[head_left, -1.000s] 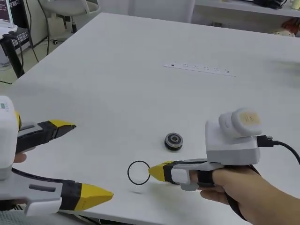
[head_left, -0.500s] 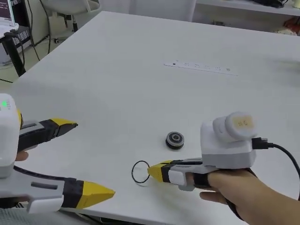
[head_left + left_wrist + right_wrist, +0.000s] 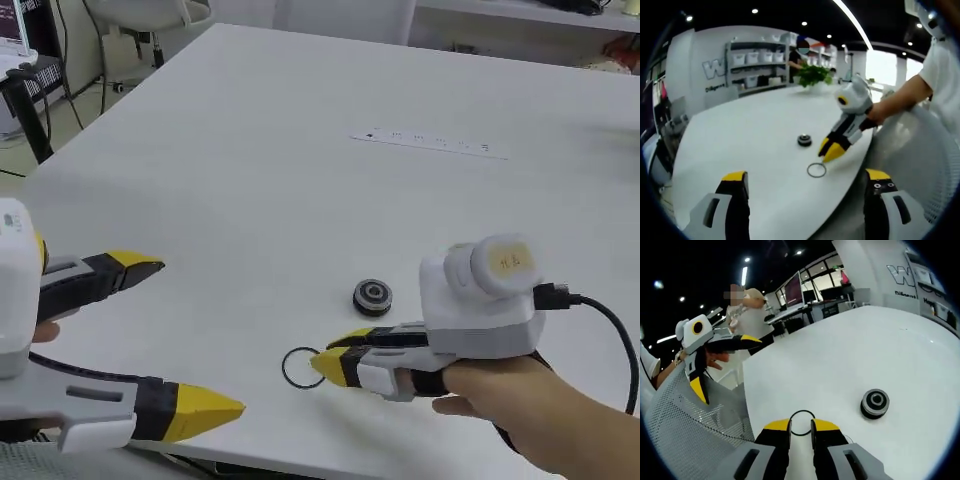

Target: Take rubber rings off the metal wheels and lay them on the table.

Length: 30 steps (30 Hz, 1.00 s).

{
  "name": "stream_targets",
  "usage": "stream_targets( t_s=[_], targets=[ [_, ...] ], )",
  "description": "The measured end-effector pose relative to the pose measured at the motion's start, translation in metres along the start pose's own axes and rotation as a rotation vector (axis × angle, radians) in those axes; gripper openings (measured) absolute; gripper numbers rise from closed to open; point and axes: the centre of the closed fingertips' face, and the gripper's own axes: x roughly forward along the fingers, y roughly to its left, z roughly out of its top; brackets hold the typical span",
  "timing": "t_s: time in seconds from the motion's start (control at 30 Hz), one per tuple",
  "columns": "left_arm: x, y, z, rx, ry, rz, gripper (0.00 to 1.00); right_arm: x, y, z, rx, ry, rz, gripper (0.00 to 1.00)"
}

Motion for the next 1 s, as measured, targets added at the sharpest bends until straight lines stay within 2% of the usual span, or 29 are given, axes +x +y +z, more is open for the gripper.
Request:
stream_targets(
  t_s=[0.6, 0.73, 1.0],
  targets=[
    [0.0, -0.003, 0.004, -0.011, -0.02, -0.021, 0.97, -0.031, -0.006, 0.04, -0.094, -0.099, -0.022, 0.21],
    [0.0, -0.007, 0.011, -0.003, -0.04, -0.034, 0.98, -0.045, -0.006, 0.052, -0.114, -0.145, -0.024, 0.26],
    [-0.001, -0.009, 0.021, 0.035, -0.036, -0.058, 0.97, -0.07, -0.012, 0.063, -0.129, -0.205, -0.039, 0.28]
  ],
)
